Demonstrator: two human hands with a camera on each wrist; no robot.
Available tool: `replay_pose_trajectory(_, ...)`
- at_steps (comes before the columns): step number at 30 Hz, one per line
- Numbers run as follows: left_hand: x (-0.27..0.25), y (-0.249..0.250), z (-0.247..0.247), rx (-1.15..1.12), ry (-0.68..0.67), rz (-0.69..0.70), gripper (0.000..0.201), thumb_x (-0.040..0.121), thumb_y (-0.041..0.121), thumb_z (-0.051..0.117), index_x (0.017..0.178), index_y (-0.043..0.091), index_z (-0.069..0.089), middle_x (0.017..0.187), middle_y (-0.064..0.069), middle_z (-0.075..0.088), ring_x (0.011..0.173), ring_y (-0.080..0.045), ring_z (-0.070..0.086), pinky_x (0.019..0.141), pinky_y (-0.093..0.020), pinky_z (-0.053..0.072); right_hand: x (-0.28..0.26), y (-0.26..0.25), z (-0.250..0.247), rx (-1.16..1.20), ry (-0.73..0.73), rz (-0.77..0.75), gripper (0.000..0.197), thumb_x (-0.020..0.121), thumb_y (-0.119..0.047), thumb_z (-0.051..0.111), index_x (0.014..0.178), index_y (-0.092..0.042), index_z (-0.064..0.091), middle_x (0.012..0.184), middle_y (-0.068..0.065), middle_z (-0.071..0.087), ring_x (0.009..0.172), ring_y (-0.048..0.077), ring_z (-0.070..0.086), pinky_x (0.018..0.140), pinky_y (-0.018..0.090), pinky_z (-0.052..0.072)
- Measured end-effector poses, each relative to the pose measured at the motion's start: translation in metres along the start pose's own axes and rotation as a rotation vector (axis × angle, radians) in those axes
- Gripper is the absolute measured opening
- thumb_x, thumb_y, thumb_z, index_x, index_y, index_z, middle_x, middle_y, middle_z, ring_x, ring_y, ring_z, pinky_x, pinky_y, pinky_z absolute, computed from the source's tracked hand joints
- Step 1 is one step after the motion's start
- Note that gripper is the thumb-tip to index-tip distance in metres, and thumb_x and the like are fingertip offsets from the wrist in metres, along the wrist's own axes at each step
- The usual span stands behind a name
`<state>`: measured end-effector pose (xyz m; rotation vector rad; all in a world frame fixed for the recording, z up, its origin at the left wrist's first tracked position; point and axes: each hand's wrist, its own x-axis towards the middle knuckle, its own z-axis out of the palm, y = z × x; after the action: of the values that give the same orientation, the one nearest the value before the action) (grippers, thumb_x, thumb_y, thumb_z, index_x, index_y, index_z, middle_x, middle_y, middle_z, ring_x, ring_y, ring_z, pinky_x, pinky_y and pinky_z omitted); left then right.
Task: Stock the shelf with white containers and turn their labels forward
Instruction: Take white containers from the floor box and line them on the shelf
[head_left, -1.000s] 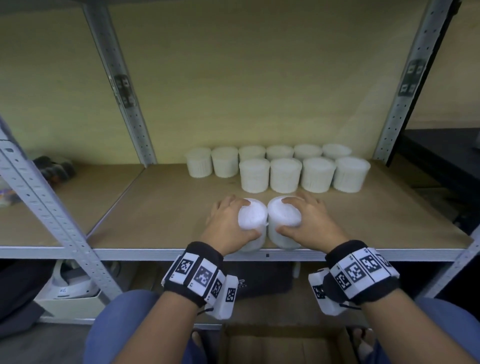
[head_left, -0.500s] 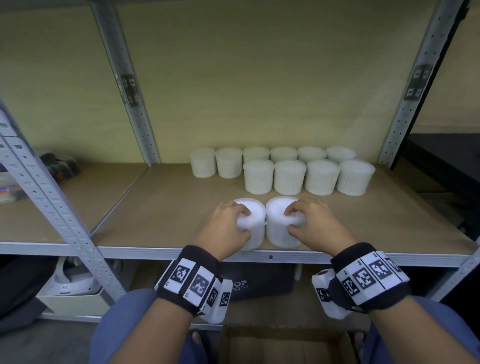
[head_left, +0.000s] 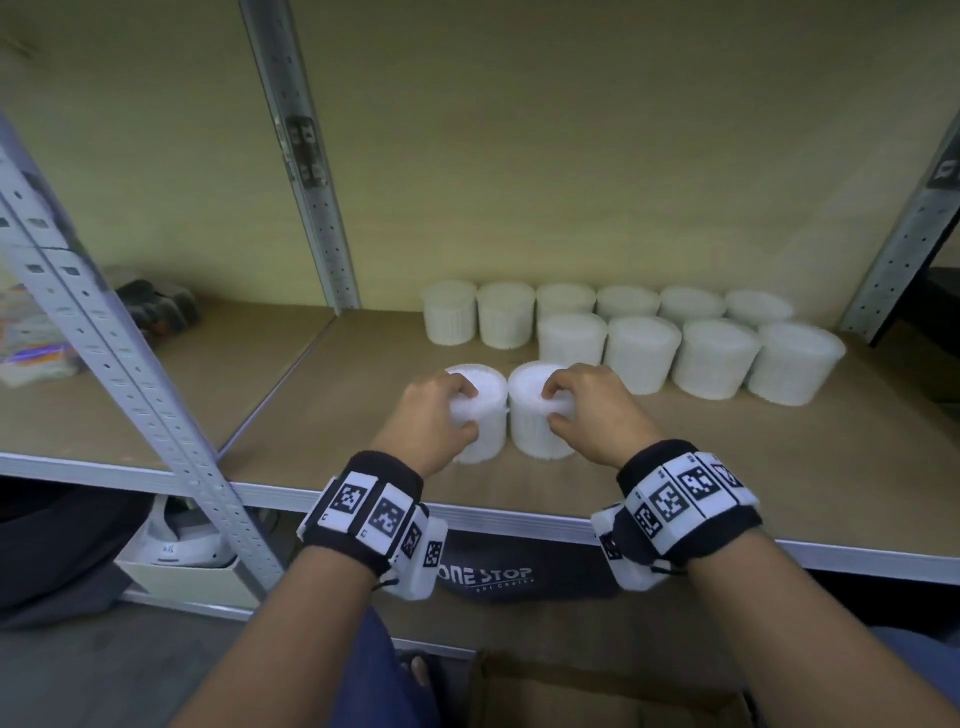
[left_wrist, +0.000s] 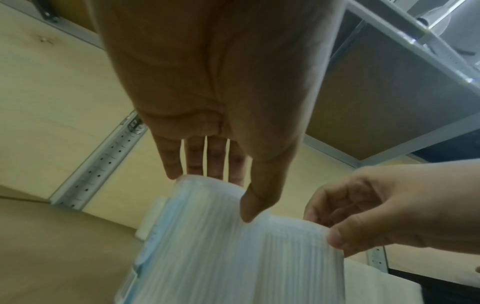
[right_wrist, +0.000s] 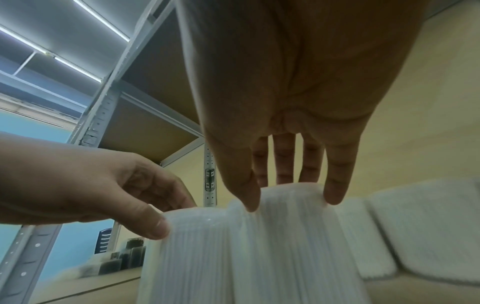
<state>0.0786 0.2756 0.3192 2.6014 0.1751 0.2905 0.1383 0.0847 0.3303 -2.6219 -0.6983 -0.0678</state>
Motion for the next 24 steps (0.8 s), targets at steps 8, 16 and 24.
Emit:
replay_pose_trajectory(8, 0.038, -0.031, -0.015, 0.003, 0.027, -0.058, 0.039, 0.079, 0.016, 0.067, 0.118, 0.017, 0.062, 0.129, -0.005, 0.058, 0.118, -0.023, 0.052, 0.087, -0.021, 0.036, 0.06, -0.016, 0.018, 0.009, -0.05, -0.043, 0.032, 0.087, -0.016, 0.059, 0.119, -0.015, 0.06, 0.127, 0.007, 0.057, 0.124, 0.022, 0.045, 0.099, 0.031, 0.041)
replay_pose_trajectory(16, 0.081, -0.052, -0.024, 0.002, 0.023, -0.057, 0.04, 0.079, 0.013, 0.067, 0.119, 0.015, 0.063, 0.128, -0.006, 0.061, 0.119, -0.022, 0.054, 0.087, -0.02, 0.037, 0.105, -0.023, 0.029, 0.004, -0.03, -0.047, 0.029, 0.088, -0.017, 0.061, 0.117, -0.014, 0.061, 0.123, 0.008, 0.059, 0.113, 0.023, 0.056, 0.093, 0.031, 0.047)
replay_pose_trajectory(24, 0.112, -0.063, -0.02, -0.021, 0.03, -0.037, 0.039, 0.079, 0.014, 0.069, 0.118, 0.016, 0.063, 0.127, -0.005, 0.062, 0.116, -0.022, 0.056, 0.086, -0.021, 0.039, 0.132, -0.018, 0.033, -0.001, -0.02, -0.047, 0.029, 0.091, -0.017, 0.058, 0.119, -0.013, 0.06, 0.119, 0.01, 0.061, 0.112, 0.024, 0.055, 0.091, 0.033, 0.047)
